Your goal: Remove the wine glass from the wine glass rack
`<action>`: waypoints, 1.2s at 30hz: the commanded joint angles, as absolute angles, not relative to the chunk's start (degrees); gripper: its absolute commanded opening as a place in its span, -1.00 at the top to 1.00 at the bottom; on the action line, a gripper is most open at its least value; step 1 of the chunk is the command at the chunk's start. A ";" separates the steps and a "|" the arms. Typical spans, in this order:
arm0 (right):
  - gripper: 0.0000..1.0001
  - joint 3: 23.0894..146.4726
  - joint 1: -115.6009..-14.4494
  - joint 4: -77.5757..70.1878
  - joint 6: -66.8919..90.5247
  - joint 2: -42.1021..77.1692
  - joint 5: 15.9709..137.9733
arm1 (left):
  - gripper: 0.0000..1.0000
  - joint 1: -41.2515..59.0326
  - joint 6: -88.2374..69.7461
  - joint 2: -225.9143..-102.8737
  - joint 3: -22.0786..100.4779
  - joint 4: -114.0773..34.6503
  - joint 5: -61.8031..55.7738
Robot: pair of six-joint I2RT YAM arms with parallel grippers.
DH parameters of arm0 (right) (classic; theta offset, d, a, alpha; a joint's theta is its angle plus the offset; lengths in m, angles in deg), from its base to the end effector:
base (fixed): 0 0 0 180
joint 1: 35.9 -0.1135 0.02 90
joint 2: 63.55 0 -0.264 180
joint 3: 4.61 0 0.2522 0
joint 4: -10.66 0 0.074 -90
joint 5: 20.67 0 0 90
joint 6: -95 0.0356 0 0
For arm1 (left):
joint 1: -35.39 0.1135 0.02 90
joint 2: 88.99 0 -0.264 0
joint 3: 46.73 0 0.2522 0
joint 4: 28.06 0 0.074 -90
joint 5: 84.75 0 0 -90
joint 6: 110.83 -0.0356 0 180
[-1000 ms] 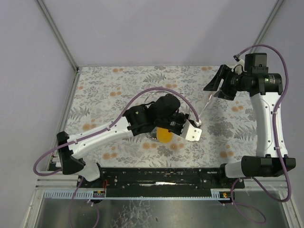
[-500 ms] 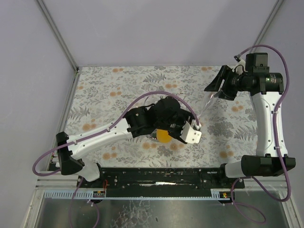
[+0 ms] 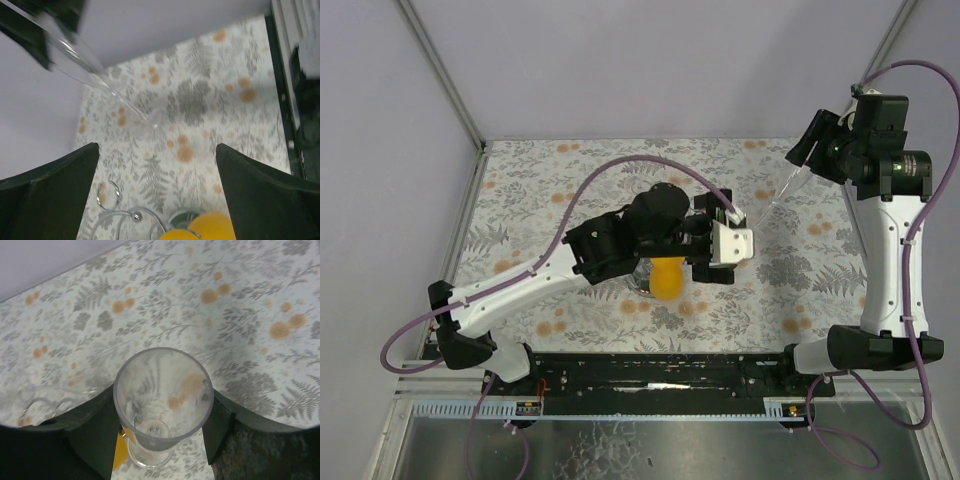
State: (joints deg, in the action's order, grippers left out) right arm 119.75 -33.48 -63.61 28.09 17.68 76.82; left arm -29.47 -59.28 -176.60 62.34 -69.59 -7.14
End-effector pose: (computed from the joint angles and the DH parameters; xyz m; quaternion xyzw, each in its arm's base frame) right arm 0.2573 -0.0062 0.4903 0.1606 0.8547 0.1439 0.4721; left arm 0.1400 -0.3164 0.4322 0.6773 0.4569 -0.2162 0.5345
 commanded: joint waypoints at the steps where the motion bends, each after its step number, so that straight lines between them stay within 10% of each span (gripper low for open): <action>1: 0.72 109.77 -33.26 -47.17 23.60 15.32 63.19 | -1.00 -27.22 -43.61 -177.21 70.08 -60.02 -3.50; 13: 0.72 82.69 -34.26 -13.11 18.45 9.05 55.08 | -1.00 -3.81 -13.09 -176.45 74.76 -62.98 -15.20; 36: 0.76 69.39 -51.36 16.44 7.67 15.70 36.37 | -1.00 3.34 -10.06 -168.57 62.47 -64.32 -18.27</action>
State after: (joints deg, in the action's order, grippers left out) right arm 71.25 -50.25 7.34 8.36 14.60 44.34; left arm 2.59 -11.22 -169.91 63.02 -64.71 -16.97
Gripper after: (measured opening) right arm 0.644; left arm 0.997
